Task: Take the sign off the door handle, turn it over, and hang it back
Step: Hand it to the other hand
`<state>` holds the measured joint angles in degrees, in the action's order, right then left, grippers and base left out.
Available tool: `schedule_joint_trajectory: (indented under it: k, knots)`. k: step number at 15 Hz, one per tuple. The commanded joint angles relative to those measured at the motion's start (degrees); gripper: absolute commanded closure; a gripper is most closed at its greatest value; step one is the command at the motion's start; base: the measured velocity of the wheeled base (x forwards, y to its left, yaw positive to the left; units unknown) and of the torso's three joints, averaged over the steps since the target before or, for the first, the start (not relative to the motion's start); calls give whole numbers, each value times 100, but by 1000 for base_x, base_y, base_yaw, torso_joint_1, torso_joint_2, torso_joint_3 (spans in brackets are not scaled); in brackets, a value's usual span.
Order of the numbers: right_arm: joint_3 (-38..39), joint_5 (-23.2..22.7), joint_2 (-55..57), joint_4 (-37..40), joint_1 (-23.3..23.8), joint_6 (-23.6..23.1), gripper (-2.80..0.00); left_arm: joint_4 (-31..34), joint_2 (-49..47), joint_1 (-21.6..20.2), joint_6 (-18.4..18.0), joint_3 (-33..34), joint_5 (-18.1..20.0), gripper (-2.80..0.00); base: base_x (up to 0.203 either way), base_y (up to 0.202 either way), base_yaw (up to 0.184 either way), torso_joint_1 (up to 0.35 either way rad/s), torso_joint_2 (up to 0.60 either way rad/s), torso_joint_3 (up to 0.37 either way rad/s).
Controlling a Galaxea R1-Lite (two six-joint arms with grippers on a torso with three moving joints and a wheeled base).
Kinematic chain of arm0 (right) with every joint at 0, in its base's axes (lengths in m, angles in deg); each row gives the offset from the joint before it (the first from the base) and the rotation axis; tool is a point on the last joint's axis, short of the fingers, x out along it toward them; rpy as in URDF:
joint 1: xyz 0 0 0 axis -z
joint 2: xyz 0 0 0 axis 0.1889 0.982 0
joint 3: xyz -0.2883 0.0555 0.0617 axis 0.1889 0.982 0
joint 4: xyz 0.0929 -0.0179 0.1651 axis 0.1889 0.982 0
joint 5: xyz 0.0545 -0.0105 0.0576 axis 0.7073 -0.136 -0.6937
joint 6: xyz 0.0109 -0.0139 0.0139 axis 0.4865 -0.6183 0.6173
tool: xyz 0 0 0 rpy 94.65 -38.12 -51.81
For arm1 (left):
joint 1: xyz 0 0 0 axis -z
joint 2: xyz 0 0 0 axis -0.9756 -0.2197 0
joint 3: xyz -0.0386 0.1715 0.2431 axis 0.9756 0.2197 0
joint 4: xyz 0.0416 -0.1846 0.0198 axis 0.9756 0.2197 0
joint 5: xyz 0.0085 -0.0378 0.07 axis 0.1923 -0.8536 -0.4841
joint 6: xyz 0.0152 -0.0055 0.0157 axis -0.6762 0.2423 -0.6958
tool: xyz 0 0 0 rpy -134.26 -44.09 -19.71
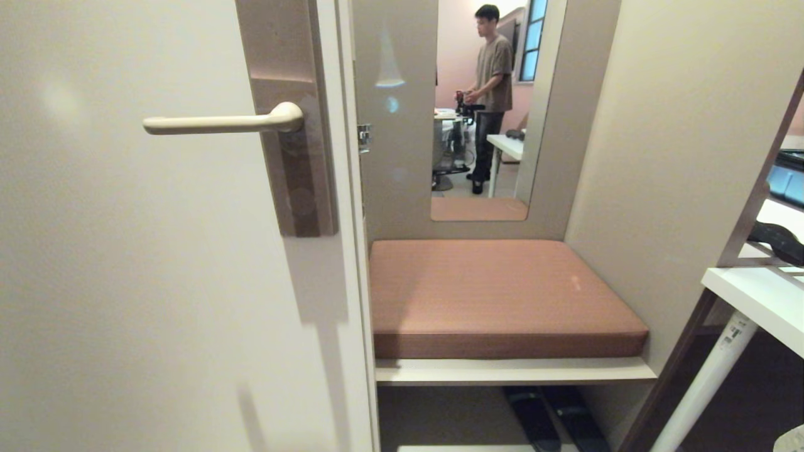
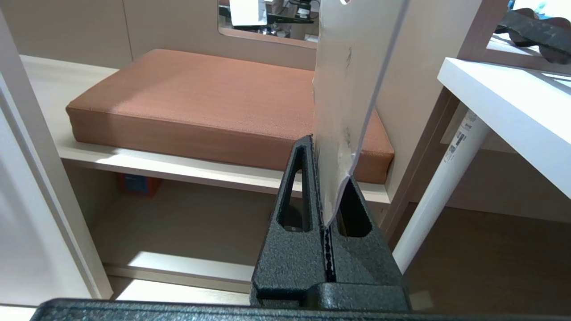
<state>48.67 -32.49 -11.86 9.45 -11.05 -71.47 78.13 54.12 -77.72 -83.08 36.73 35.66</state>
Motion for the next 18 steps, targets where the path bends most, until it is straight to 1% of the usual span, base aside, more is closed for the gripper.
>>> schedule_joint_trajectory:
  k: [1,9,14,16,18]
  knots:
    - [0,-2,0,-1,-2,-8,0,4,0,-2,-3,0,0,0,0,0,0,0,0,0]
    - [0,-19,0,-1,-2,-31,0,-5,0,-2,-64,0,18,0,0,0,0,0,0,0]
    - [0,3,0,-1,-2,109,0,-5,0,-2,-109,0,62,0,0,0,0,0,0,0]
    - [-149,2,0,16,-2,109,0,14,0,-2,-117,0,71,0,0,0,0,0,0,0]
    - [-469,-16,32,142,-2,121,0,30,0,-2,-117,-9,71,0,0,0,0,0,0,0]
